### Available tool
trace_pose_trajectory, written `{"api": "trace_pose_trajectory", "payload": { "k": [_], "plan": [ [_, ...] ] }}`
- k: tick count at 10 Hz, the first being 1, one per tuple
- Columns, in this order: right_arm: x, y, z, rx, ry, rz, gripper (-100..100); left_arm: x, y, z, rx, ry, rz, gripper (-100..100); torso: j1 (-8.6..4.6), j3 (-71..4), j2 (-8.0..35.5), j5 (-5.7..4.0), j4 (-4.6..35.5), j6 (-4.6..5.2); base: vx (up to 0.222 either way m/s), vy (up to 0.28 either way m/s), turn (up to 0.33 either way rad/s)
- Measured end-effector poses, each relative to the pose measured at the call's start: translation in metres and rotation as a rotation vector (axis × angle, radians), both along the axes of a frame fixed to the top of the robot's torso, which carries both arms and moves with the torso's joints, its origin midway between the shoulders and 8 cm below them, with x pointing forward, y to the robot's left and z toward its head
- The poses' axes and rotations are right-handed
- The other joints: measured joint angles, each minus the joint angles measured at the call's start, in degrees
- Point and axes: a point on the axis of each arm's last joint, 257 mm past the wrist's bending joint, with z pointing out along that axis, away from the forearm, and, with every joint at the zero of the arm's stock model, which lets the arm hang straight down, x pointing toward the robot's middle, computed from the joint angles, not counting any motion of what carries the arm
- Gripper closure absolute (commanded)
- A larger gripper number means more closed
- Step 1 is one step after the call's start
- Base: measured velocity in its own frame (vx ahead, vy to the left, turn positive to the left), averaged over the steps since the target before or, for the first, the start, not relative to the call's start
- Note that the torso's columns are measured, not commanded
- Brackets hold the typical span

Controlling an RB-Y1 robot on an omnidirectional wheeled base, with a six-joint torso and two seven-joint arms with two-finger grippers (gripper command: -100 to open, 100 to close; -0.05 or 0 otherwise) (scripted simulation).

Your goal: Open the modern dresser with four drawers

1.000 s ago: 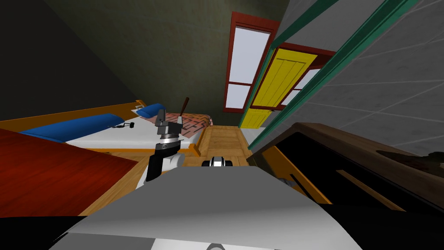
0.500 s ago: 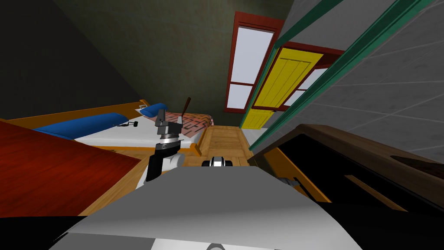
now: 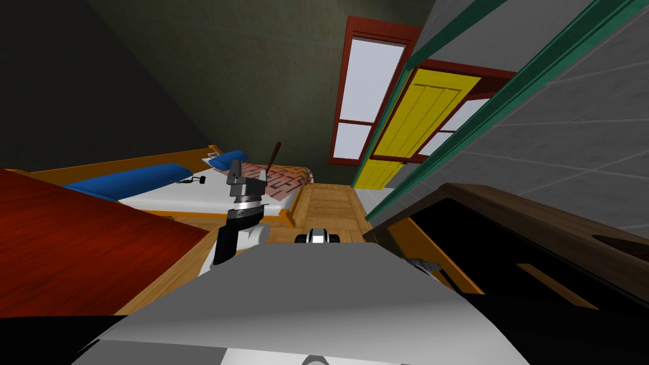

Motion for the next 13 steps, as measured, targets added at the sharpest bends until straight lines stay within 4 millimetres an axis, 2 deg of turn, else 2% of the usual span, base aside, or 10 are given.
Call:
{"api": "trace_pose_trajectory", "payload": {
  "k": [1,3,6,7,8,10,13],
  "plan": [
    [0.0,0.0,0.0,0.0,-0.001,0.0,-100,0.0,0.0,0.0,0.0,0.0,0.0,0,0.0,0.0,0.0,0.0,0.0,0.0,-0.013,-0.026,0.002],
    [0.008,-0.013,0.007,0.0,-0.006,0.004,-100,0.0,0.0,0.0,0.0,0.0,0.0,0,-0.07,0.0,-0.01,-0.03,0.0,-0.02,-0.014,-0.042,0.002],
    [0.003,-0.015,0.007,-0.001,0.0,0.0,-100,0.0,0.0,0.0,0.0,0.0,0.0,0,0.15,-0.05,-0.08,0.05,-0.02,-0.01,-0.002,-0.006,-0.001],
    [0.003,-0.015,0.007,-0.001,-0.001,0.0,100,0.0,0.0,0.0,0.0,0.0,0.0,0,0.11,-0.04,-0.06,0.04,-0.02,-0.01,0.022,0.038,-0.001],
    [0.001,-0.009,0.005,-0.003,0.0,0.0,100,0.0,0.0,0.0,0.0,0.0,0.0,0,0.12,0.0,-0.12,-0.15,-0.05,-0.02,0.013,0.022,-0.008],
    [0.001,-0.015,0.015,-0.027,0.0,-0.005,100,0.0,0.0,0.0,0.0,0.0,0.0,0,-0.58,0.19,-0.05,-0.71,-0.05,-0.06,-0.014,0.127,0.004],
    [0.006,-0.021,0.017,-0.025,0.003,-0.006,100,0.0,0.0,0.0,0.0,0.0,0.0,0,-0.41,0.12,-0.13,-0.6,-0.07,-0.06,-0.007,0.208,0.005]
  ]
}}
